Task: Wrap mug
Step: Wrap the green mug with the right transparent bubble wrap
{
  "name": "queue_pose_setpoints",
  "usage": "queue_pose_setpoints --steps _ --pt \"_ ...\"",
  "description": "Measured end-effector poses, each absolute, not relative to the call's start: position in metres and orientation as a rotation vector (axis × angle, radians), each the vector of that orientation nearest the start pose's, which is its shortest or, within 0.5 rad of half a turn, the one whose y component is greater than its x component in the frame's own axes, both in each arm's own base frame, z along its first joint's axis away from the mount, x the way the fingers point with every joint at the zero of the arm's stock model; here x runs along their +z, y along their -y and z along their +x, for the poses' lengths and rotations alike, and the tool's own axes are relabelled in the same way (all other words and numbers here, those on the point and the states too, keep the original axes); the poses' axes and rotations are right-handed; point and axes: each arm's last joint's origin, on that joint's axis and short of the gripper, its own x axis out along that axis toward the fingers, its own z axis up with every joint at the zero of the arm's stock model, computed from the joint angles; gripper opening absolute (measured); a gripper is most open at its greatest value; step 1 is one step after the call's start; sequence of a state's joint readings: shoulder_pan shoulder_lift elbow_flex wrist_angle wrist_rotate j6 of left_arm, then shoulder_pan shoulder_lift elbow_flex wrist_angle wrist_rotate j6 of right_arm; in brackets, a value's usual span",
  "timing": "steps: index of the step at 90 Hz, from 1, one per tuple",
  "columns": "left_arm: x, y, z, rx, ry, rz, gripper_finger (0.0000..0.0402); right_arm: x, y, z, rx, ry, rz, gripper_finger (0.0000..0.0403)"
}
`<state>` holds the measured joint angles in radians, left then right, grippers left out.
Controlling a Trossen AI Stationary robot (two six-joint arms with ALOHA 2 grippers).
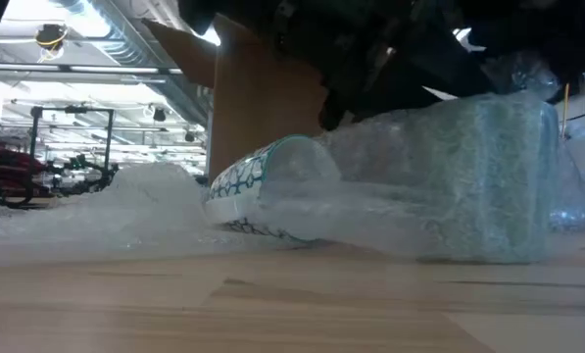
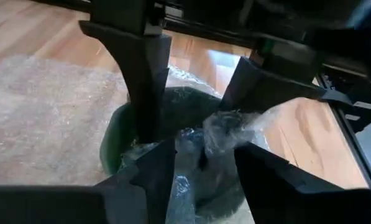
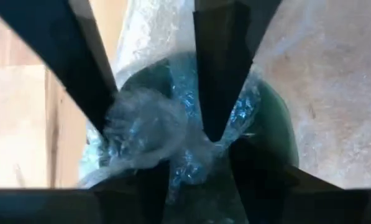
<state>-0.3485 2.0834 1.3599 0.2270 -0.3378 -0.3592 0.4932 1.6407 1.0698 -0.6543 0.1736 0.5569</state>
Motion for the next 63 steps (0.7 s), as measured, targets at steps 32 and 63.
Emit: queue_pose_setpoints --steps 32,63 --pt "0.171 0.147 0.432 0.074 -0.464 -0.188 0.0153 0.260 -0.147 0.279 0.037 -1.083 0.050 0.0152" --pt "0.171 0.148 0.432 0.070 -0.463 -0.184 0.0153 0.192 -0.140 0.269 -0.045 -1.149 0.076 0.0152"
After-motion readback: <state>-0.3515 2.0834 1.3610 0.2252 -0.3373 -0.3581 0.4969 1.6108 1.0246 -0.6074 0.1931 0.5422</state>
